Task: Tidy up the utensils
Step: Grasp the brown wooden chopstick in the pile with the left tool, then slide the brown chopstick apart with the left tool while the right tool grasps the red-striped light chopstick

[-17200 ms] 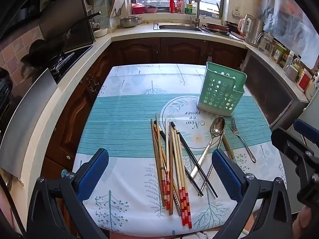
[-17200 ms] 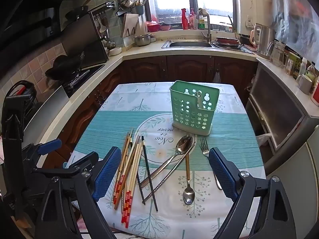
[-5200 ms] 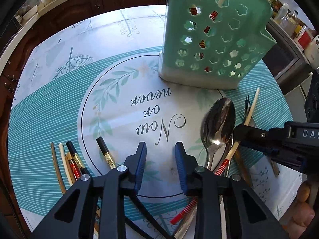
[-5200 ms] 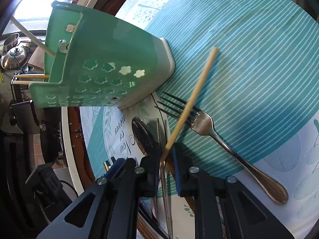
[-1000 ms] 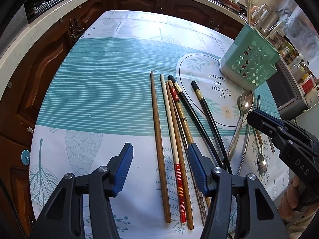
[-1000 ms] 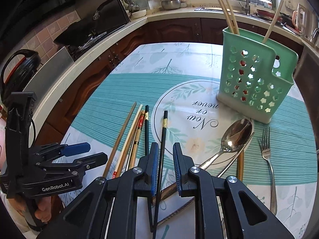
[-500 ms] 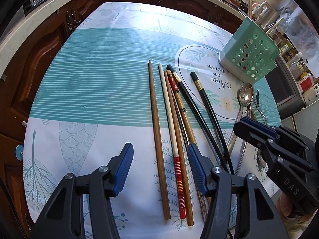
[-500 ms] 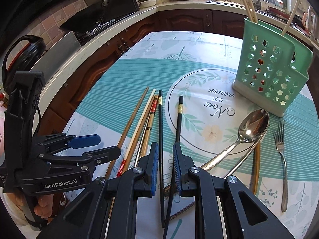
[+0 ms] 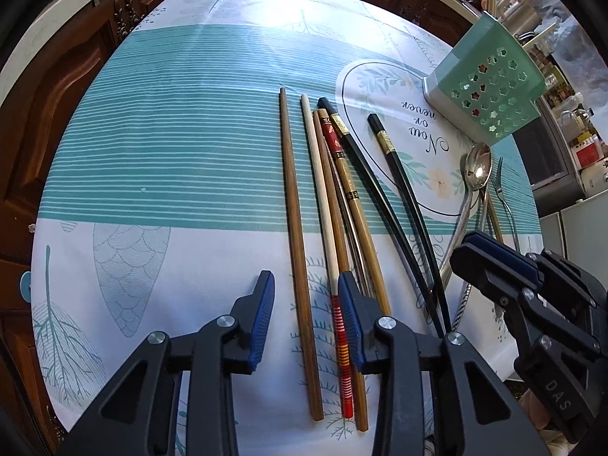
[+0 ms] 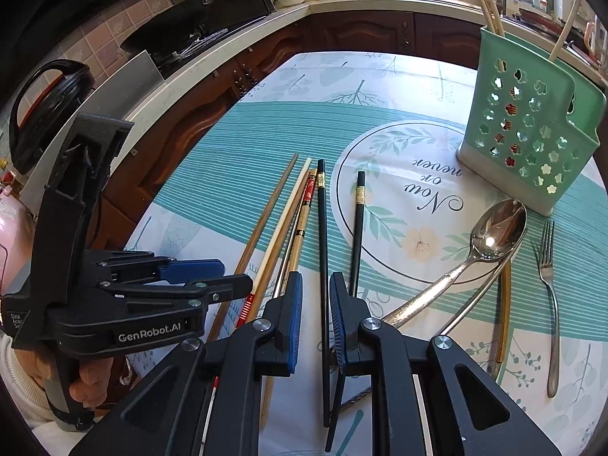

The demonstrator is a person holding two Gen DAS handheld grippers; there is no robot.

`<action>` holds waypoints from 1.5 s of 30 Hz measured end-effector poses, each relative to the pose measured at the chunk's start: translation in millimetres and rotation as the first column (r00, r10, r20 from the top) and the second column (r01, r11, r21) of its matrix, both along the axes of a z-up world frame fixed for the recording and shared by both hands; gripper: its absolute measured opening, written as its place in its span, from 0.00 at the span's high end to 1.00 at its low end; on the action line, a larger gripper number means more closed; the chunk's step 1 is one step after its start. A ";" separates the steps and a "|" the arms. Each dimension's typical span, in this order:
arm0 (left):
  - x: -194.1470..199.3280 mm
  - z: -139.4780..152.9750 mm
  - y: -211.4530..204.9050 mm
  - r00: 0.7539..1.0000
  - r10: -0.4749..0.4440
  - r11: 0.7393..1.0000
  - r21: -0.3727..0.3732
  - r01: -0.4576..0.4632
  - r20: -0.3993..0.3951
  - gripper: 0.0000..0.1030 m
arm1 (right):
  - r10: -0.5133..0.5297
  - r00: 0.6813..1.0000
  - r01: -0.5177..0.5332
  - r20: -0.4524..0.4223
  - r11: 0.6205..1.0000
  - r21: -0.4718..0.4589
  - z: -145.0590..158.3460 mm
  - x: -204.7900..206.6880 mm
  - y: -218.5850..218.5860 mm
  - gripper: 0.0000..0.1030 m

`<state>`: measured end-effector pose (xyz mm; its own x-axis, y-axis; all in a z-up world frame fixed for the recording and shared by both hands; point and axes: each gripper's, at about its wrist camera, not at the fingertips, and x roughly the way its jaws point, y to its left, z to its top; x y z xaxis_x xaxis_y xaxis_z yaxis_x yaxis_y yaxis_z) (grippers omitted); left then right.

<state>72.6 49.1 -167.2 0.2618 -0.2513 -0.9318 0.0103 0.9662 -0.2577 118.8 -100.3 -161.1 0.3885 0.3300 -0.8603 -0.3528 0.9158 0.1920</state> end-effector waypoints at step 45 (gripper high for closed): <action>17.0 -4.9 46.8 0.983 -0.021 0.998 0.060 0.033 -0.181 0.94 | -0.015 0.916 0.104 -0.402 0.974 0.201 -48.9 67.7 48.4 0.85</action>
